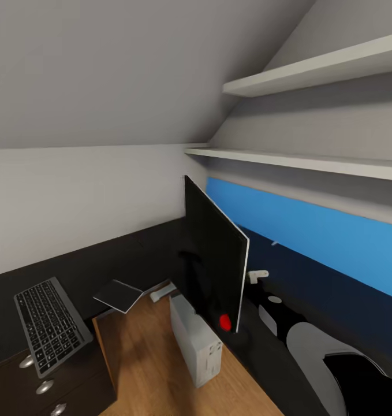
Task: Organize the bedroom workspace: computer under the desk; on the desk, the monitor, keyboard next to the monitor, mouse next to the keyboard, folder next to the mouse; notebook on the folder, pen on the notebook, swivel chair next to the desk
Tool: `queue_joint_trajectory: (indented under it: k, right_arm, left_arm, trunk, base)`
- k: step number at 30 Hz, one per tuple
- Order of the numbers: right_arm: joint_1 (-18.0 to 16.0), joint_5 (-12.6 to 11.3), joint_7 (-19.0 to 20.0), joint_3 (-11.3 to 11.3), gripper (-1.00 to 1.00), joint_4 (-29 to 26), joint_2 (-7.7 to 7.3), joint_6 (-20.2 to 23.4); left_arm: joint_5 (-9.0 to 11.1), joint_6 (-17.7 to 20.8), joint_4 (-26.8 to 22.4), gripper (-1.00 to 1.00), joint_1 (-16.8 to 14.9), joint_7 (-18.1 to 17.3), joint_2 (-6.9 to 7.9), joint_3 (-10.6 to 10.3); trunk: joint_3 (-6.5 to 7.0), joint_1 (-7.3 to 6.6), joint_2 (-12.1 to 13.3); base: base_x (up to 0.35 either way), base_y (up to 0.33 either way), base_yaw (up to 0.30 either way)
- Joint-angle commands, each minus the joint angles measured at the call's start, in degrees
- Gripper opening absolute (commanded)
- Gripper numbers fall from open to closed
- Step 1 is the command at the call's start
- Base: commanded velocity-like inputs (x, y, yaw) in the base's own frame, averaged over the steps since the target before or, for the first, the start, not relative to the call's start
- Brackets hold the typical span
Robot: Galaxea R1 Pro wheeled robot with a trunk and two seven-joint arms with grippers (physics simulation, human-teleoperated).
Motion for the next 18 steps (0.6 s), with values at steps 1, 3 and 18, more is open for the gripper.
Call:
queue_joint_trajectory:
  k: [1,3,18]
  right_arm:
    - [0.0,-0.4,0.1,0.4,1.00,0.1,-0.02,-0.2]
    - [0.1,0.3,0.1,0.4,1.00,0.1,-0.02,-0.2]
    - [0.1,1.9,0.1,0.4,1.00,0.1,-0.02,-0.2]
  left_arm:
    - [0.5,-0.2,0.0,1.00,0.0,0.3,0.00,-0.5]
    - [0.5,-0.2,0.0,1.00,0.0,0.2,0.00,-0.5]
    - [0.5,-0.2,0.0,1.00,0.0,0.3,0.00,-0.5]
  trunk:
    - [-0.06,0.00,0.0]
    - [-0.06,0.00,0.0]
    - [-0.06,0.00,0.0]
  base:
    - [0.000,0.000,0.278]
    - [0.000,0.000,0.278]
    - [0.000,0.000,0.274]
